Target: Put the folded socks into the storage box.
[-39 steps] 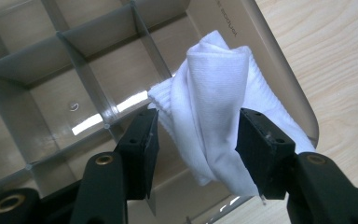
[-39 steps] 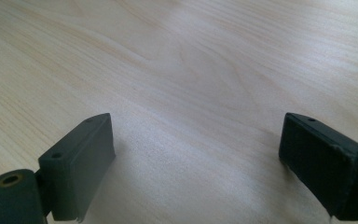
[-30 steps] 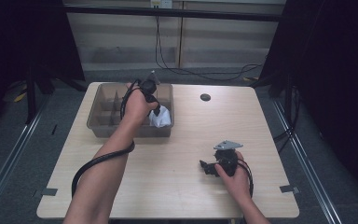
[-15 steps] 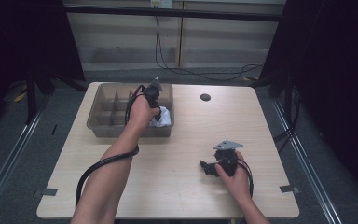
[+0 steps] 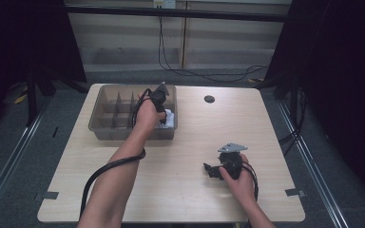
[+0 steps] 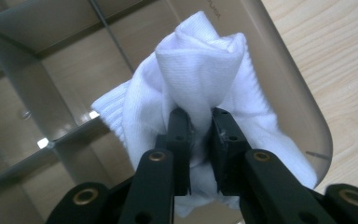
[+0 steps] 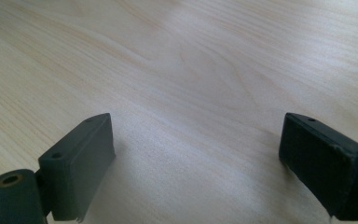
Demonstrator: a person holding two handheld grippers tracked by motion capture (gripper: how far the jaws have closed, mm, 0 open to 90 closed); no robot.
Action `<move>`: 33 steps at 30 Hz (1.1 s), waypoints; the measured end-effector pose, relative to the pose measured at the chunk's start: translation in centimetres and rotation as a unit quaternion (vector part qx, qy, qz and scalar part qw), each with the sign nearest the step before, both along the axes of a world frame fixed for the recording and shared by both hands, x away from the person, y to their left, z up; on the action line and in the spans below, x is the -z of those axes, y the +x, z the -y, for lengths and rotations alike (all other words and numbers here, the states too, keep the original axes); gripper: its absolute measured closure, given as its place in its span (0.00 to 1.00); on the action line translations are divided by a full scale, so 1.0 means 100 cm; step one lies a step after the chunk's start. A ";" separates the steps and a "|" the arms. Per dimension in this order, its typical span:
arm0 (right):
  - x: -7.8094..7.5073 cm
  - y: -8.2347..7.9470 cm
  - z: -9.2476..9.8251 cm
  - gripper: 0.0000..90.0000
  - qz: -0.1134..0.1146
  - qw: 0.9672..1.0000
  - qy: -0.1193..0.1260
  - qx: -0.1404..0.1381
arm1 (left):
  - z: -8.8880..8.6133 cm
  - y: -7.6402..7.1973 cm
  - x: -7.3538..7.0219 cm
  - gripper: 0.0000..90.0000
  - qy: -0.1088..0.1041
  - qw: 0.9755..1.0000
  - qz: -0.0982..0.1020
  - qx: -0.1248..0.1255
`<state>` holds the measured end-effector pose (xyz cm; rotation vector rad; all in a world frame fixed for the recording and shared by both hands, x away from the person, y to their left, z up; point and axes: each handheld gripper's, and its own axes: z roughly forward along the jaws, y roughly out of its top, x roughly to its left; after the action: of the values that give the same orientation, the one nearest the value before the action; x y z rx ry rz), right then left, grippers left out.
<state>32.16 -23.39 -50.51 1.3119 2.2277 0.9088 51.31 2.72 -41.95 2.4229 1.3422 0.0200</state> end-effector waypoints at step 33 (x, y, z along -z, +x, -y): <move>0.000 0.000 0.000 0.11 0.000 1.000 0.000 0.000 | 0.019 0.000 0.027 0.93 0.019 0.999 -0.033 0.021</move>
<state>32.16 -23.38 -50.52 1.3136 2.2273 0.9090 51.29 0.78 -44.61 2.5026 1.3308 -0.0465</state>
